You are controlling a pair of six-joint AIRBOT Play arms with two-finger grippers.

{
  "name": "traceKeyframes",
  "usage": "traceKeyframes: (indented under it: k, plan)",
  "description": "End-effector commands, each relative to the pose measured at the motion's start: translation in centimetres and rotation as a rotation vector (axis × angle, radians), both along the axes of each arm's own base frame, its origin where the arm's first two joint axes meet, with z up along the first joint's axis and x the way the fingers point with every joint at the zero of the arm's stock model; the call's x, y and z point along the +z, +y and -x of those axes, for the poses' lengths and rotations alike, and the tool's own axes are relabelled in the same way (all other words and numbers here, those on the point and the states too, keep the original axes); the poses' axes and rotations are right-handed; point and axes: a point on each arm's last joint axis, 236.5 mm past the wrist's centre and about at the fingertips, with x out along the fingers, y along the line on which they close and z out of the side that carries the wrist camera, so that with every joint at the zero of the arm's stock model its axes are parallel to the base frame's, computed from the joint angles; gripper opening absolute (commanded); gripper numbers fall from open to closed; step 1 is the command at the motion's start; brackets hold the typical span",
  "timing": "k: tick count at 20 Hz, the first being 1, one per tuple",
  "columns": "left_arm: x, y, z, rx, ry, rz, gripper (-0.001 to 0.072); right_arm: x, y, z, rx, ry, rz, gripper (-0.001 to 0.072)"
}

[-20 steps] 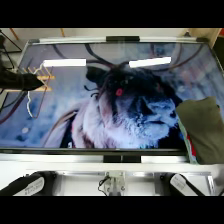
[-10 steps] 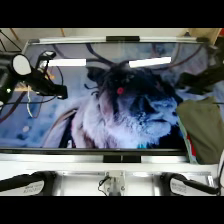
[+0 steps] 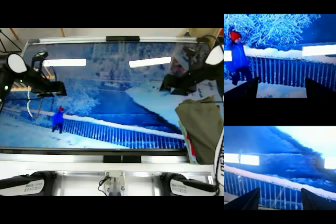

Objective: Fold the shirts.

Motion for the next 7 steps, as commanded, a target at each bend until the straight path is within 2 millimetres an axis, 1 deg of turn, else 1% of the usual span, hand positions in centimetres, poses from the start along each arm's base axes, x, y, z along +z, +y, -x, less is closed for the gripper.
traceKeyframes:
  k: [1,7]
  plan:
    - [-0.20,0.06,-0.16,0.010,0.004,0.007,0.0720,0.00,0.28,0.01,0.005,0.001,-0.006,0.0616]
    - [-0.69,0.03,-0.26,0.010,0.016,0.006,0.0720,0.00,0.28,0.01,0.005,0.001,-0.006,0.0616]
